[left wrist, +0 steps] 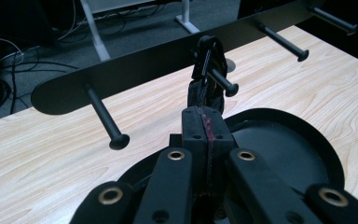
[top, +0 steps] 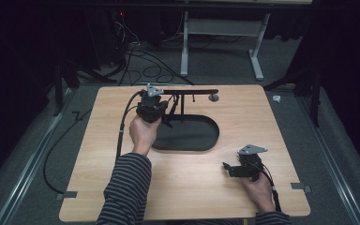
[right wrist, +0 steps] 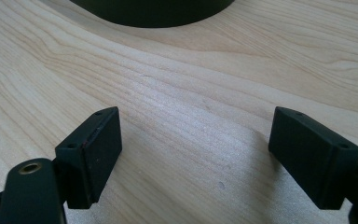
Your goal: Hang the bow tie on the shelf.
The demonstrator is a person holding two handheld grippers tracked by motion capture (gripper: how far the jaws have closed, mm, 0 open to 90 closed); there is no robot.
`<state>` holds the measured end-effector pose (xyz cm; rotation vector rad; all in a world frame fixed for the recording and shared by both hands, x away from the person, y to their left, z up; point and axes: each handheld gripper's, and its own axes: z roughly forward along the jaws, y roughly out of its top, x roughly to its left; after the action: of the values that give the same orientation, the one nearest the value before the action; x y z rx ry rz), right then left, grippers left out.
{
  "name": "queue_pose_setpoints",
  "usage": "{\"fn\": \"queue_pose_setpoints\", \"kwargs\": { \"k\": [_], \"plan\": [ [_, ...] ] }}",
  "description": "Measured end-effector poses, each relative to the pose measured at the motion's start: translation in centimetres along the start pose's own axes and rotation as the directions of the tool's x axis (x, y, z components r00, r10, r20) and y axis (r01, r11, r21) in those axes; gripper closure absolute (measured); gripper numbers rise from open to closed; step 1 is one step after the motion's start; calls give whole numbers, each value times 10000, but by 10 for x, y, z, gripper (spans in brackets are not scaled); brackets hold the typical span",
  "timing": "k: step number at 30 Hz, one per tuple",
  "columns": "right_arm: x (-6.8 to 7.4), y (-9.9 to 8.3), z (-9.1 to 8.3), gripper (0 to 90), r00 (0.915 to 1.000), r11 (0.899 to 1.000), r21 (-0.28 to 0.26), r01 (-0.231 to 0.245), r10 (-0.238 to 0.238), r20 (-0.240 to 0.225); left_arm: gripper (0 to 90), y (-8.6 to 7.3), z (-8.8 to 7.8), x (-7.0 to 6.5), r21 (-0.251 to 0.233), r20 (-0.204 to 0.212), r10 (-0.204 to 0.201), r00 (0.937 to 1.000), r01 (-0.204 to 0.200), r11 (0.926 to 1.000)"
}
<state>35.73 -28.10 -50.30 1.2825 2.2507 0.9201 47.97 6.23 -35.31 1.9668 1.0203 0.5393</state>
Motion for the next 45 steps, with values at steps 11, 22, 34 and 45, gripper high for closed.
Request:
{"fn": "queue_pose_setpoints", "kwargs": {
  "k": [11, 22, 34, 45],
  "plan": [
    [0, 0, 0, 182, 10000, 10000, 1, -1, 1, -1, 865, -6, 7, 1, 450, -36, -104, 9999, 106, 9989],
    [0, 0, 0, 182, 10000, 10000, 0, 0, 0, -1, 801, -9, 1, 0, 350, 361, 11, 9993, -24, 9994],
    [0, 0, 0, 183, 10000, 10000, 0, 3, -3, 1, 707, -17, -21, 4, 87, 682, 24, 9977, -30, 10000],
    [0, 0, 0, 183, 10000, 10000, 3, 0, 0, -1, 678, -20, -47, 5, -344, 826, 55, 9966, -27, 9994]
  ]
}}
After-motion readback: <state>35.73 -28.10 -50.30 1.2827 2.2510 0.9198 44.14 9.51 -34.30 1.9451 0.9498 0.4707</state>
